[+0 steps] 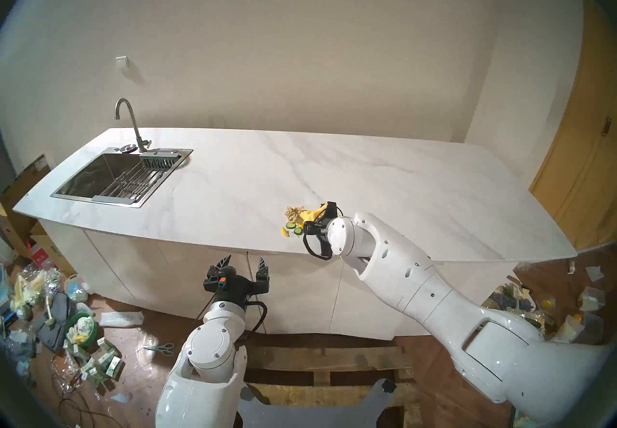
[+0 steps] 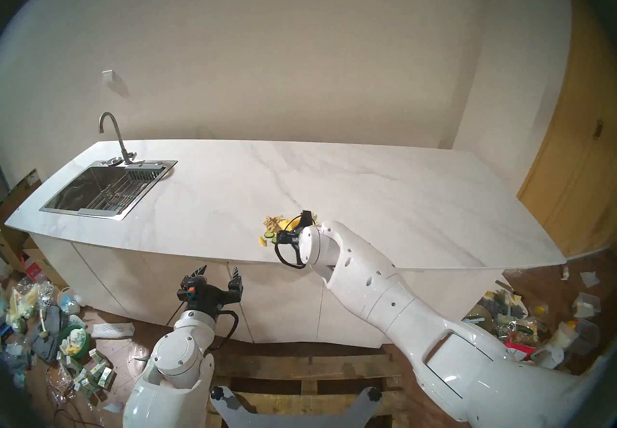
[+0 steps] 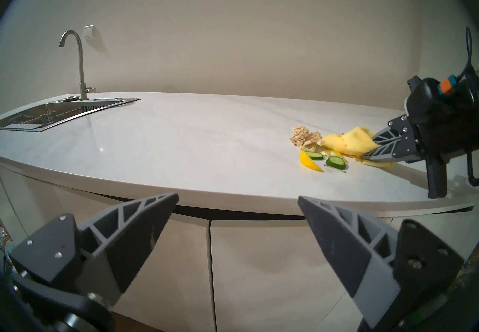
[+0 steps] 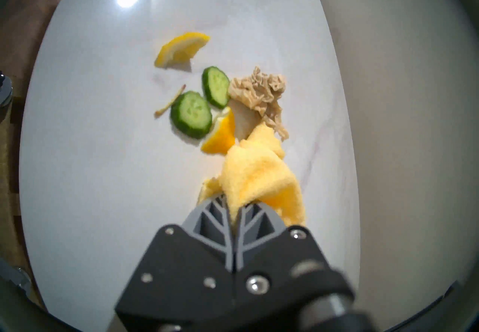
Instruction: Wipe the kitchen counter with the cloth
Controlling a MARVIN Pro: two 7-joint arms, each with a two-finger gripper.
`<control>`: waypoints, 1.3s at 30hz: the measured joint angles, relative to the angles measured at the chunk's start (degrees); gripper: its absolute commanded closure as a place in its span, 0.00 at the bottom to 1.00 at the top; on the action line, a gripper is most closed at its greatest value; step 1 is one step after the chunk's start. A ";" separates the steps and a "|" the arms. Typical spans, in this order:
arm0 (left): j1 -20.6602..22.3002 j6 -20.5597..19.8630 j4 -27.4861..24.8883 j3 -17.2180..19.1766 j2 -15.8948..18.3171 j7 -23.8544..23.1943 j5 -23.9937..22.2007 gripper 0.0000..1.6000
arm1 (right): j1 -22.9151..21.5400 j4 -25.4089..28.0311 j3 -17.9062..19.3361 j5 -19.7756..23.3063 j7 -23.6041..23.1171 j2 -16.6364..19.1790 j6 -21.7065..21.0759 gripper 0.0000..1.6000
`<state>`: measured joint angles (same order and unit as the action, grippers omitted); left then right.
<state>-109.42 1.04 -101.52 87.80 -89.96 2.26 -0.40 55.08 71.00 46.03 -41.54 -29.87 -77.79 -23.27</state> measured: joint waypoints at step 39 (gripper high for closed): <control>-0.01 0.00 -0.05 0.00 0.01 0.00 0.00 0.00 | -3.30 8.01 8.77 13.34 -16.32 1.49 0.80 1.00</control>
<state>-109.43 1.03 -101.57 87.80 -89.95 2.26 -0.40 51.78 79.01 54.79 -28.20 -46.18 -76.30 -22.47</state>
